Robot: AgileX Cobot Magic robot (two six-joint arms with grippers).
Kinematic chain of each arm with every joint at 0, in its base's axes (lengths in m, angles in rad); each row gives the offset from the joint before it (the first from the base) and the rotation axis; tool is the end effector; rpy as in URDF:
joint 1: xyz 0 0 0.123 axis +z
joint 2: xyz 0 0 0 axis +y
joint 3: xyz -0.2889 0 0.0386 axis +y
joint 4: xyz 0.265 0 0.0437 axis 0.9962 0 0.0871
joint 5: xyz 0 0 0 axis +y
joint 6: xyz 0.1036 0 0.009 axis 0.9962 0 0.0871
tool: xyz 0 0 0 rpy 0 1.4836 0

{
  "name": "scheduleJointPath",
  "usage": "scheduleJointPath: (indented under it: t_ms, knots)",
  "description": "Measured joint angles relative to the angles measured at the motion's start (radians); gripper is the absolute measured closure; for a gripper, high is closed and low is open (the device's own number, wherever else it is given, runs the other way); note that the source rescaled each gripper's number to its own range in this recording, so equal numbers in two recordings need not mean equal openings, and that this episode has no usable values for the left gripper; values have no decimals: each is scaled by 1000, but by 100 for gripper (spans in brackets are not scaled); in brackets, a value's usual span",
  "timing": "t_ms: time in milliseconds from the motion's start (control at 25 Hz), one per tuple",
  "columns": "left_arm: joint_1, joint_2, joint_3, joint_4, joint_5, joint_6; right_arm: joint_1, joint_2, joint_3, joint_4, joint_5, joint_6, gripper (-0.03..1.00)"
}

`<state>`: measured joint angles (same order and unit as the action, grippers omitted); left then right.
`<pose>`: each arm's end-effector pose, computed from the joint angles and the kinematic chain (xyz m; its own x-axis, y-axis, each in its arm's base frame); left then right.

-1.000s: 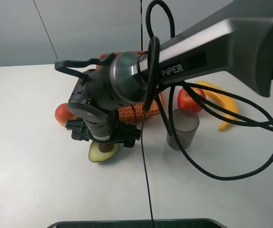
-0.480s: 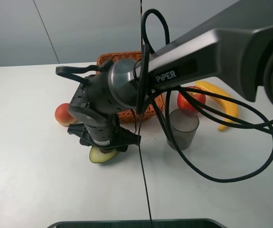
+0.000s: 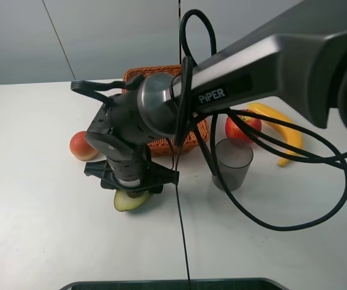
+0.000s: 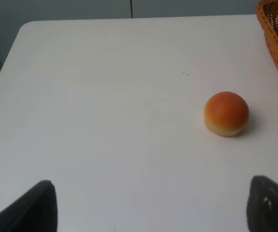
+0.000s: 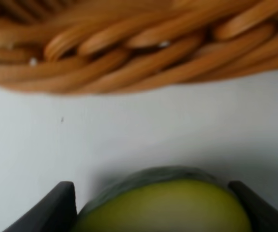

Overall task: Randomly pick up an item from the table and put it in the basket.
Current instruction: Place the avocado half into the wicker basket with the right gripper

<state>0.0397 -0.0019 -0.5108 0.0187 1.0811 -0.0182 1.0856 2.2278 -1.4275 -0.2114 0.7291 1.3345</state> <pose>0.0126 0.0022 0.2810 -0.4619 -0.0278 -0.8865 -0.0586 0.9983 -0.0007 0.2168 0.3800 0.0665 -0.9778 0.1051 -0.1814 0.0927 0.9928 0.0753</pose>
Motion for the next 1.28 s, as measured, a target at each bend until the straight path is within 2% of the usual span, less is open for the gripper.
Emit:
scheduleJointPath:
  t_ms: [240,600,960,1080,1280]
  knots:
    - [0,0,0,0,0,0,0,-82,0,102,15,-210,94]
    - [0,0,0,0,0,0,-15,-222,0,103,101,-445,94]
    - [0,0,0,0,0,-4,-142,-270,-5,-30,90,-534,94]
    - [0,0,0,0,0,-4,-185,-270,-5,-96,38,-539,94]
    - [0,0,0,0,0,-4,-240,-266,-5,-240,-107,-543,94]
